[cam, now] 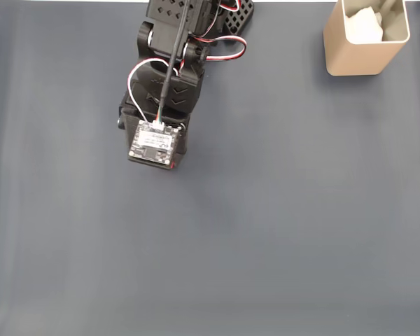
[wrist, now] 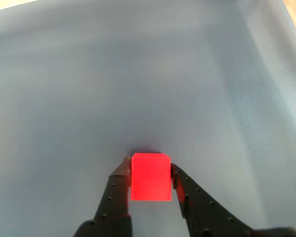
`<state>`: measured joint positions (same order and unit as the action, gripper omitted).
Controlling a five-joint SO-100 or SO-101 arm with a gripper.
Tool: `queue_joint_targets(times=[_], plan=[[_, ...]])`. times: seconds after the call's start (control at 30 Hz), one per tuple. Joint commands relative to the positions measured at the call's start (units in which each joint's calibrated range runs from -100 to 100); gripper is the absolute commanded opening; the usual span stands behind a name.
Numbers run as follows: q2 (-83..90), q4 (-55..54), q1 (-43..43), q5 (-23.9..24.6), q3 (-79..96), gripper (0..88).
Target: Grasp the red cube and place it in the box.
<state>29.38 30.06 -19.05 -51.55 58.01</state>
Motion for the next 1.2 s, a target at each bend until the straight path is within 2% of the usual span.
queue_joint_targets(times=[0.0, 0.27, 0.57, 0.97, 1.17], plan=[[1.65, 2.4, 0.77, 0.29, -3.59, 0.2], [3.12, 7.08, 2.55, 0.73, -6.51, 0.2], [6.15, 19.14, 7.37, 1.56, -15.26, 0.2], [10.21, 23.33, 14.33, 2.83, -26.29, 0.2], [12.55, 27.27, 19.59, 1.37, -30.48, 0.2]])
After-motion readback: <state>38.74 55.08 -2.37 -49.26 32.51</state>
